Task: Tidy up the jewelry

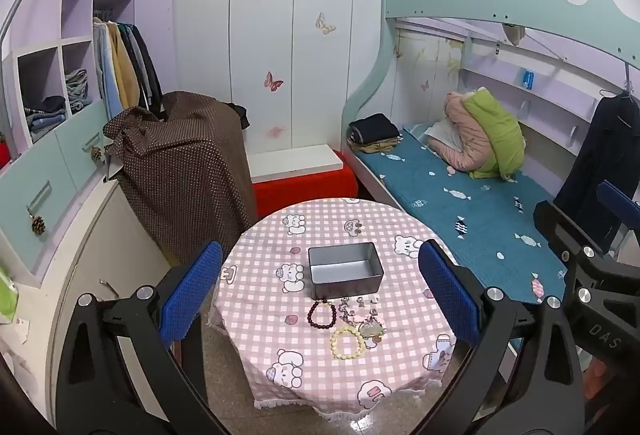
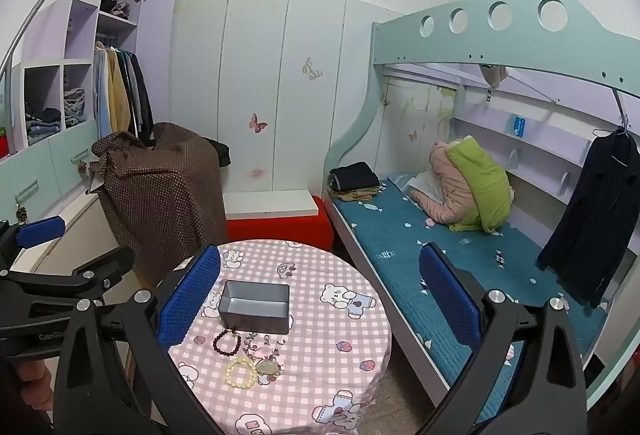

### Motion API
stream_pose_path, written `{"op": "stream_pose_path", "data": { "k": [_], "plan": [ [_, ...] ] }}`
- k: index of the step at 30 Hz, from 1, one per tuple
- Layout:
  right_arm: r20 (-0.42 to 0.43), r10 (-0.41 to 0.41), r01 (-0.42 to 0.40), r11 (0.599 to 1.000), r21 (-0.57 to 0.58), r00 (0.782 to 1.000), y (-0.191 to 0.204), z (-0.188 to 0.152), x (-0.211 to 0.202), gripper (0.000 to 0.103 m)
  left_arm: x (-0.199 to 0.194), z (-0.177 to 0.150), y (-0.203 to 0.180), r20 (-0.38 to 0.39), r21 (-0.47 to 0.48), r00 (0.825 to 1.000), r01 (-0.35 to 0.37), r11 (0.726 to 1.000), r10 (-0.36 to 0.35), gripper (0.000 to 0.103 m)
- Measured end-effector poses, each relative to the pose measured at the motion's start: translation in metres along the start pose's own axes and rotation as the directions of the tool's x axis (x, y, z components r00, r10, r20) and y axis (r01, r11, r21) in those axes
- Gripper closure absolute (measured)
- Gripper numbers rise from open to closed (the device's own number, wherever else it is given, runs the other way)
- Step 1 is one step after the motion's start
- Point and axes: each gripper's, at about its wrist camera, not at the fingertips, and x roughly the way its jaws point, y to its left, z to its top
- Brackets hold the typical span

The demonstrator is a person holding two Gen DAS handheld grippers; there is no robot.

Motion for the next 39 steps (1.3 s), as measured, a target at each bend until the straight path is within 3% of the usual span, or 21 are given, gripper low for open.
{"op": "stream_pose_path", "data": {
  "k": [39],
  "plan": [
    [-0.013,0.008,-0.008,1.0,0.011,1.0,-0.0005,-0.0013,0.0052,0.007,-0.0015,0.0073,-0.0043,0.008,0.01,1.0,-0.006,1.0,0.006,0.005]
  ]
}}
